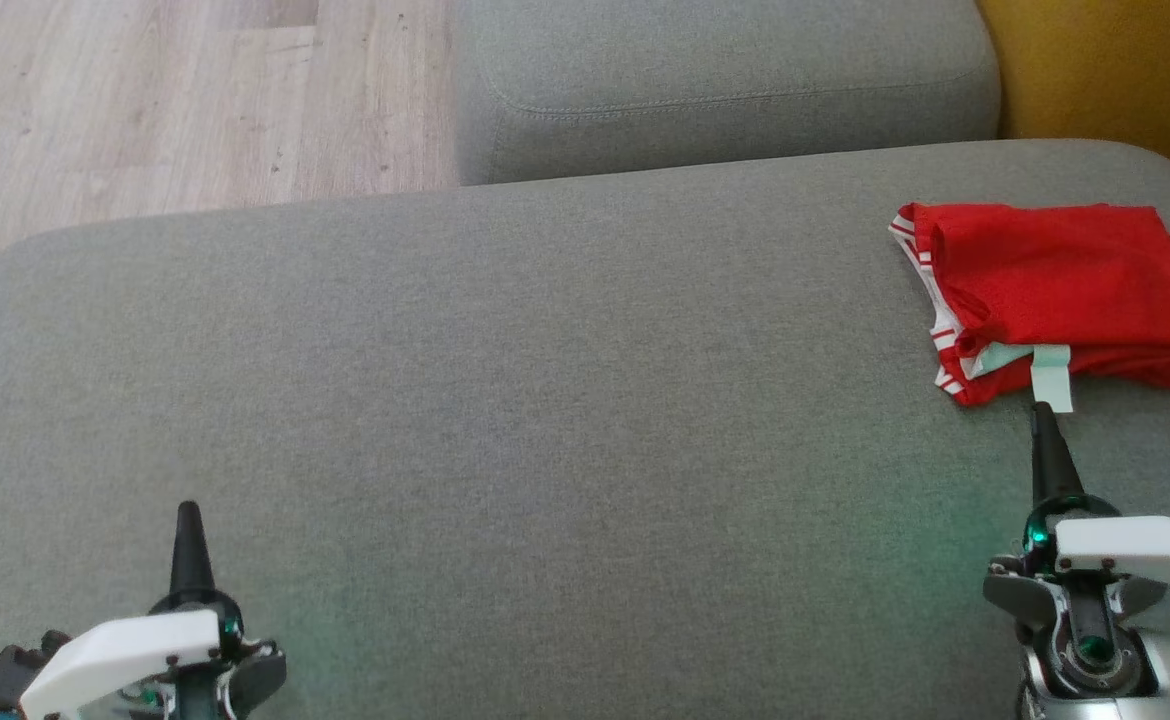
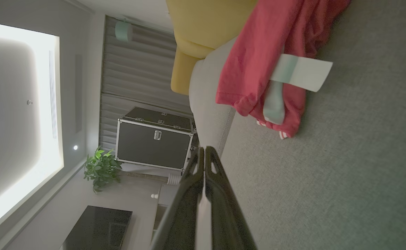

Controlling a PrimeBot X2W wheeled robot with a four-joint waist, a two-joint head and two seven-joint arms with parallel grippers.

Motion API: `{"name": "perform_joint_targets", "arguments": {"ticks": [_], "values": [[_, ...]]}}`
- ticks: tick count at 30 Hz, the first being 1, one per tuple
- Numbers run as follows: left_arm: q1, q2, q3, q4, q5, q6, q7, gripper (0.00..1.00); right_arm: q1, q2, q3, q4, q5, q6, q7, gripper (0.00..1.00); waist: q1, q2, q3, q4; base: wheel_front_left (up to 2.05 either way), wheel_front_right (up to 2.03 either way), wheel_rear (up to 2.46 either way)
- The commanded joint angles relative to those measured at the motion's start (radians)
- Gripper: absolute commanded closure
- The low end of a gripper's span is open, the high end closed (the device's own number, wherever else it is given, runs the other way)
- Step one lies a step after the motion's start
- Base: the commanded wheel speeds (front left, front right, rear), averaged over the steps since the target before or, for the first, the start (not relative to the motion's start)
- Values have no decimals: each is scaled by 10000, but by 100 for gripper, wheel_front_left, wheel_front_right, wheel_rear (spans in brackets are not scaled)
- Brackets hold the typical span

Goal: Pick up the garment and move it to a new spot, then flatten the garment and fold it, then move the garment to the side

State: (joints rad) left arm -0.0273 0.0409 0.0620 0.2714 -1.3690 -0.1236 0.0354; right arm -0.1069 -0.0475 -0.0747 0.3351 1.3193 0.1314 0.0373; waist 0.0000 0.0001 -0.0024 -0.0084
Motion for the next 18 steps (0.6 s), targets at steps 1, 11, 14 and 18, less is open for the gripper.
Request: {"name": "perform_joint_targets", "arguments": {"ticks": [1,11,14,18], "values": [[-560,77,308,-292,-265,-57,90,100,-139,-40,88,-441,333,-6,84,100,0,-1,4,6,0,0,0],[-666,84,398,-278,-1176,-63,385,100,-84,-34,-117,-638,1428,-7,373,100,0,-1,26,39,0,0,0],[-698,86,425,-274,-1450,-65,473,100,-67,-33,-179,-698,1757,-7,460,100,0,-1,32,49,0,0,0],[-741,88,461,-268,-1816,-67,592,100,-45,-31,-261,-777,2196,-7,576,100,0,-1,41,63,0,0,0]]}}
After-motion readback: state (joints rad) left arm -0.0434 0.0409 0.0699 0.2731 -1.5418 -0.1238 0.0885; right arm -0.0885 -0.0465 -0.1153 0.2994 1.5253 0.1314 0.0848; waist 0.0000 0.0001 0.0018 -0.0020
